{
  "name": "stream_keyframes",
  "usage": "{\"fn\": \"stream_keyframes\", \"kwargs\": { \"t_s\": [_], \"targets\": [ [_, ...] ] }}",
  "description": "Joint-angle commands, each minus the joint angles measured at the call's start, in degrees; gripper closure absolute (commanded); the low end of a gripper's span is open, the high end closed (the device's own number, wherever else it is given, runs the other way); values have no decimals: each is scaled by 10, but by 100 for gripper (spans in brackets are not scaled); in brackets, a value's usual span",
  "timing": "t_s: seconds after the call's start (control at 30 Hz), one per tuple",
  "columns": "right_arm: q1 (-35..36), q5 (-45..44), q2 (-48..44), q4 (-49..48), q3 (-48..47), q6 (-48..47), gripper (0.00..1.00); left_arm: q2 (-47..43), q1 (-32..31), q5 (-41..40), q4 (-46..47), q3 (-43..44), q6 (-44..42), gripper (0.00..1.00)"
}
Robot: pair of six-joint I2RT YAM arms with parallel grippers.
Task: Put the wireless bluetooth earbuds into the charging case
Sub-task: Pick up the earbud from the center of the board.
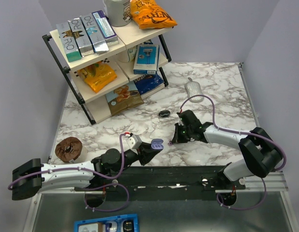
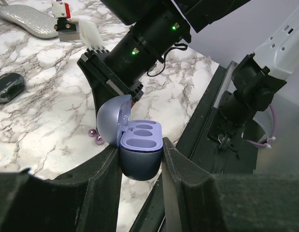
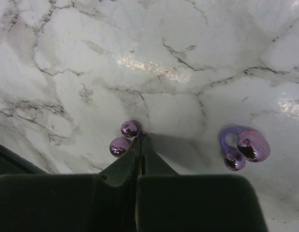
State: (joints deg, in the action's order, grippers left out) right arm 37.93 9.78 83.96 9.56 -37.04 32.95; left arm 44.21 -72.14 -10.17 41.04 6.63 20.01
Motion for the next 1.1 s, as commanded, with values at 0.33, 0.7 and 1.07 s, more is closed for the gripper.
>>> {"fn": "stream_keyframes", "kwargs": {
  "t_s": [0.33,0.7,1.07],
  "targets": [
    [7,-80,-68,129,-42,-65,99,-9,-6,-21,4,-3,-1,100],
    [41,-154,-229,251,-123,-228,99,-32,-5,25,-68,33,-15,100],
    [243,-365,-267,391,-251,-365,99,-61,72,280,-206,133,0,100]
  ]
}}
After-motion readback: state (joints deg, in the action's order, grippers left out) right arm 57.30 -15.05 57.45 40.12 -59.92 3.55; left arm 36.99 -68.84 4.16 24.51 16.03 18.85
